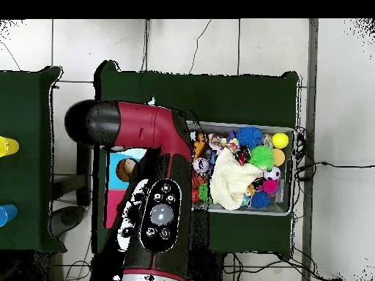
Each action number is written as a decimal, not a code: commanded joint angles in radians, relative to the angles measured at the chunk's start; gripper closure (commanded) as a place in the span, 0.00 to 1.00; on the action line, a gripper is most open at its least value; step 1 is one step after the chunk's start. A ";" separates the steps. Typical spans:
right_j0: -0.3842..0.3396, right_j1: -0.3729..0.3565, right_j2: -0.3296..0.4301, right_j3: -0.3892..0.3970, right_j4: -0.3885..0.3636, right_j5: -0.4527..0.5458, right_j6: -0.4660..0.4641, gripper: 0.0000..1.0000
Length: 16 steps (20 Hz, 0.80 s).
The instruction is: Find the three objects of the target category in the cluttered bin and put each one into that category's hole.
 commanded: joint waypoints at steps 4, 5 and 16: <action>-0.080 0.073 0.003 0.083 -0.038 0.061 0.157 1.00; -0.086 0.069 0.005 0.103 -0.034 0.050 0.155 1.00; -0.149 0.047 0.050 0.207 -0.041 -0.065 0.098 1.00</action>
